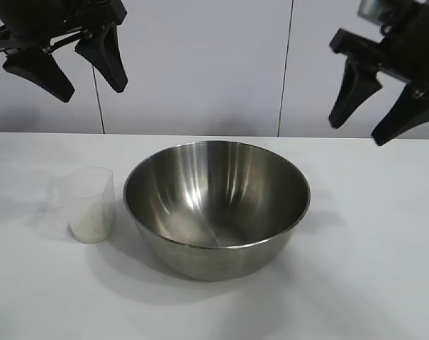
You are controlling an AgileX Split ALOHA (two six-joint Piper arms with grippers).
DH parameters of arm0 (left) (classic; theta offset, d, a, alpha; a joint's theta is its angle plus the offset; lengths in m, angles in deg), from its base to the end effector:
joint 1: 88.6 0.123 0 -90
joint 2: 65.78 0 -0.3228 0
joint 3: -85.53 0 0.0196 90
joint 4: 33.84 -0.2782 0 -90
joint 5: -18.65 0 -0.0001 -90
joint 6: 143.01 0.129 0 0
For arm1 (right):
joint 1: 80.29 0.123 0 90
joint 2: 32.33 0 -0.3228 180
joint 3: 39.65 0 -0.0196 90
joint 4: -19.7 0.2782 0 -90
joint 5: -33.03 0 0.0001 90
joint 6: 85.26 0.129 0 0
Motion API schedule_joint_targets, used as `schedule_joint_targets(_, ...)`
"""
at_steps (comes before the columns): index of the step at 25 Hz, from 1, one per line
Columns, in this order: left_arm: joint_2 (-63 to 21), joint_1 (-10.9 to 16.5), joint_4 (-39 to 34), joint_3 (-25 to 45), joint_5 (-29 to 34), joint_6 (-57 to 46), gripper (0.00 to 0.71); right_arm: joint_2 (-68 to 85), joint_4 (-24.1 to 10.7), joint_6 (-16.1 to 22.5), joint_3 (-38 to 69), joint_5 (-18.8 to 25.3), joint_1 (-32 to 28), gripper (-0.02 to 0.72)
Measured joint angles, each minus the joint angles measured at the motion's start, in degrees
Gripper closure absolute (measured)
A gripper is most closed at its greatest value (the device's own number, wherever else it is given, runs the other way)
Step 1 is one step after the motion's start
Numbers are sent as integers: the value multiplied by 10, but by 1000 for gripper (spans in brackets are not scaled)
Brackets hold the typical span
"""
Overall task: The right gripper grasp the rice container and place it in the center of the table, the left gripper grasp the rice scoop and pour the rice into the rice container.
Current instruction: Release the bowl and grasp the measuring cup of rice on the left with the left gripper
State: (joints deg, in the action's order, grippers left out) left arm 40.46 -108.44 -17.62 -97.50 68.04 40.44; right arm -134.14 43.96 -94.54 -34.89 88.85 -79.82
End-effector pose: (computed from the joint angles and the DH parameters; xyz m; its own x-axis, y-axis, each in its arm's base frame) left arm 0.3912 -0.1702 0.2776 -0.8736 0.1837 -0.4506 0.3190 0.9155 -0.2453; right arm 0.3796 0.0470 0.2645 -0.9462 0.0730 -0.3152 -0.0435 0.9367 0.3475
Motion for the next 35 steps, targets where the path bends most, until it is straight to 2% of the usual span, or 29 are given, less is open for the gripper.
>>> schedule_joint_targets(3, 0, 0, 0, 0, 0, 0, 177, 30, 0, 0, 0, 9, -23, 281)
schedule_joint_targets(8, 0, 0, 0, 0, 0, 0, 177, 42, -1, 1, 0, 29, -29, 281)
schedule_joint_targets(31, 0, 0, 0, 0, -2, 0, 177, 42, 0, 3, 0, 29, -29, 281)
schedule_joint_targets(35, 0, 0, 1, 0, -10, 0, 177, 42, 14, 3, 0, 28, -20, 281)
